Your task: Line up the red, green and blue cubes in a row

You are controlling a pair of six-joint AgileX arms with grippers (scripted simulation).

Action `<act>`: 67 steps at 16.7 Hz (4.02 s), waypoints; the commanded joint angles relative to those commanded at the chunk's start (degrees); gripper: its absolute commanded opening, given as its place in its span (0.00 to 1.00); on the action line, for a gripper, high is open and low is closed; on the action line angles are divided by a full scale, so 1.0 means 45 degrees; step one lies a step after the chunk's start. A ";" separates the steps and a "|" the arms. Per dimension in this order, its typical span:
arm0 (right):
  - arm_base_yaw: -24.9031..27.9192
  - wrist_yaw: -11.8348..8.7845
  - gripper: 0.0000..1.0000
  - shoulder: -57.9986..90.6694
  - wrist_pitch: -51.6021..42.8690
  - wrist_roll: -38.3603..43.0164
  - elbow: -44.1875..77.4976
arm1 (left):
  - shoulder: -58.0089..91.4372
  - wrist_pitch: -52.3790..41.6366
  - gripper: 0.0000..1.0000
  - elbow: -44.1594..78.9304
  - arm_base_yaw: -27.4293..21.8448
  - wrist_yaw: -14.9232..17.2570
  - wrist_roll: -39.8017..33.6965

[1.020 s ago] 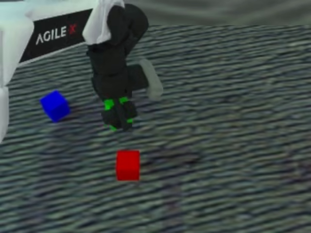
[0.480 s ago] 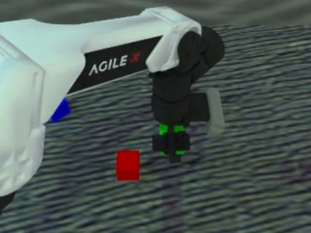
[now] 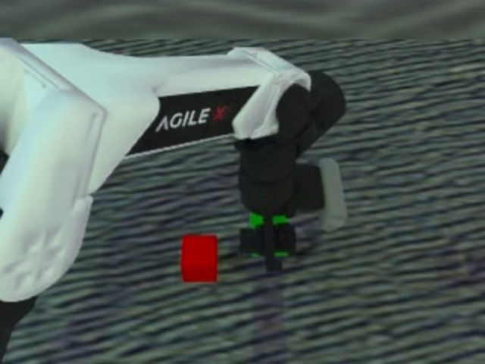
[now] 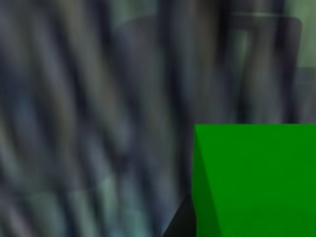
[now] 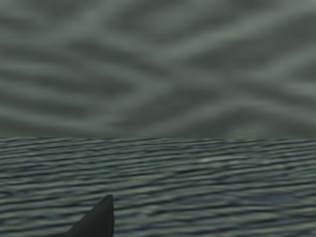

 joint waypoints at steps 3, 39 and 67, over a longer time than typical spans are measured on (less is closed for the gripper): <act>0.0000 0.0000 1.00 0.0000 0.0000 0.0000 0.0000 | 0.0377 0.1025 0.00 -0.0605 -0.0076 -0.0006 0.0024; 0.0000 0.0000 1.00 0.0000 0.0000 0.0000 0.0000 | -0.0551 -0.1903 1.00 0.1385 0.0196 -0.0017 0.0015; 0.0000 0.0000 1.00 0.0000 0.0000 0.0000 0.0000 | 0.1703 -0.0923 1.00 0.2643 0.8566 -0.0081 -0.0711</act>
